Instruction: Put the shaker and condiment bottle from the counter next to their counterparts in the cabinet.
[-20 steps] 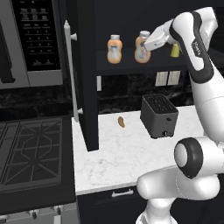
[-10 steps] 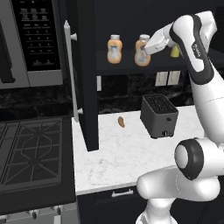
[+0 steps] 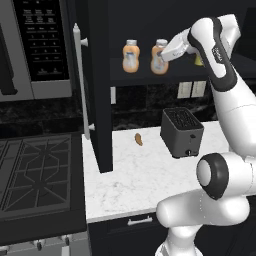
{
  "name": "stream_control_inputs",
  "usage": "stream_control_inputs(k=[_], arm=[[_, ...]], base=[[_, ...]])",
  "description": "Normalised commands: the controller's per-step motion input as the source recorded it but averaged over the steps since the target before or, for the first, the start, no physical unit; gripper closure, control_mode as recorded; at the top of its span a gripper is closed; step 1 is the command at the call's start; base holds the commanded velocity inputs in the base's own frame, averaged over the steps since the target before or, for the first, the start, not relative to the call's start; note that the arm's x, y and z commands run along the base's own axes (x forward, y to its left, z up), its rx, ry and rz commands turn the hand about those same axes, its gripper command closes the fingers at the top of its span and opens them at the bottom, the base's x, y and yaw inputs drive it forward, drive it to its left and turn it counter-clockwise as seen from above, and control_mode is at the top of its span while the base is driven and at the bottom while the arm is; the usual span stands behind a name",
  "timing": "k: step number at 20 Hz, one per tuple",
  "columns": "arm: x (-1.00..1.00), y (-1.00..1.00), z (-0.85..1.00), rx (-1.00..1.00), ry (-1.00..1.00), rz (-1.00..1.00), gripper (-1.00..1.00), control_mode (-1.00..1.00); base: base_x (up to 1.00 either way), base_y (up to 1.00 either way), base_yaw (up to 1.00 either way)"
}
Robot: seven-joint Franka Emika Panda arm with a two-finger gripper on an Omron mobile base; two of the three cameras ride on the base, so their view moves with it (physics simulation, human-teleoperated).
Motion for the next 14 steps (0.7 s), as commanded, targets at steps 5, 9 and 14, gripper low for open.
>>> stream_control_inputs(k=[5, 9, 14], arm=[[0.26, 0.0, -0.01, 0.0, 0.0, 0.0, 1.0, -1.0], [0.17, 0.01, -0.1, 0.0, 0.0, 0.01, 1.0, -1.0], [0.26, 0.0, -0.03, 0.0, 0.0, 0.01, 1.0, -1.0]], base=[[0.0, 0.0, 0.0], [0.0, 0.0, 0.0], [0.0, 0.0, 0.0]])
